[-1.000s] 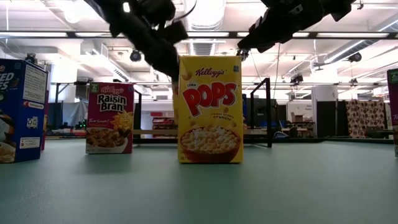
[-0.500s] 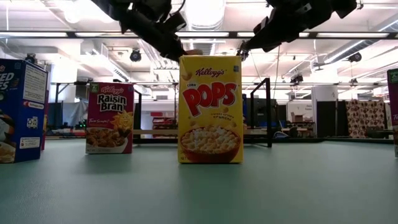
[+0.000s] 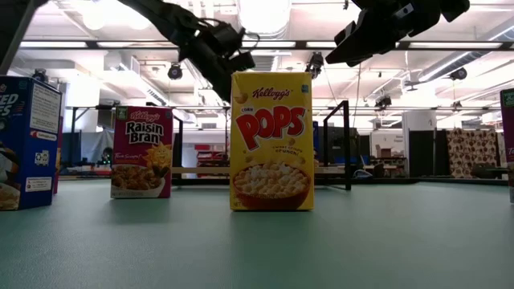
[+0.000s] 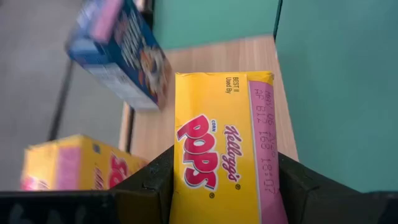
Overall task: Stack cereal on shelf
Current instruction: Put the top yellow cereal box on the shelf aligned with the other yellow cereal box
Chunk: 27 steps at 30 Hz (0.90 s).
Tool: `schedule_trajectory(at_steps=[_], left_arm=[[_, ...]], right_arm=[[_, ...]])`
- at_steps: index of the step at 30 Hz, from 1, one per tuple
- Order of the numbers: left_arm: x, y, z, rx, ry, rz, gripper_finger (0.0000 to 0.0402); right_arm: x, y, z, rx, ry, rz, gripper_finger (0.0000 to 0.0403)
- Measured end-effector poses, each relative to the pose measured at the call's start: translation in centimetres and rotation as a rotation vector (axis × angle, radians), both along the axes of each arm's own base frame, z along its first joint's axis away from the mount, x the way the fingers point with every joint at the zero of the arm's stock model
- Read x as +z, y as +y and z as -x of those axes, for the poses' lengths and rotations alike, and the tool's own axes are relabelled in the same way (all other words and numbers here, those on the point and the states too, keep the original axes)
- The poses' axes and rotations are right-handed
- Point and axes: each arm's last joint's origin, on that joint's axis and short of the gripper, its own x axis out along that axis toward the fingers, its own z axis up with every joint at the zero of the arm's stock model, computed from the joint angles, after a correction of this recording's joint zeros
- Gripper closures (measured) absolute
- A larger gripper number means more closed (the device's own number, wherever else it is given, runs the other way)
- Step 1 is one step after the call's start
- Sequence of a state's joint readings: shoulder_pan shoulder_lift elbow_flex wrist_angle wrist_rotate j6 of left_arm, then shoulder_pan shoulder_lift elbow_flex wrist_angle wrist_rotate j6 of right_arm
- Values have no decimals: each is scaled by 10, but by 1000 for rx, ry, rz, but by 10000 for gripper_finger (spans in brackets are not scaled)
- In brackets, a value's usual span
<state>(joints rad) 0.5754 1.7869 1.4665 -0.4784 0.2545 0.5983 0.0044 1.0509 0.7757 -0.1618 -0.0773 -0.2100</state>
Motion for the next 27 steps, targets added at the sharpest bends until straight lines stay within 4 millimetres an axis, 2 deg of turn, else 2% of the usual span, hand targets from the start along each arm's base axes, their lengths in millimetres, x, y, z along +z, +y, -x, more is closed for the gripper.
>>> schedule_trajectory(at_steps=[9,17,27], left_arm=[[-10,21,1,21,24,65,246],[-11,26,4,26,17,96,246],[-27,30,-2,36,32,122,246]], right_arm=[[0,0,1,1,5,2,394],[0,0,1,2,7,2,394],[0,0,1,0,8,0,394]])
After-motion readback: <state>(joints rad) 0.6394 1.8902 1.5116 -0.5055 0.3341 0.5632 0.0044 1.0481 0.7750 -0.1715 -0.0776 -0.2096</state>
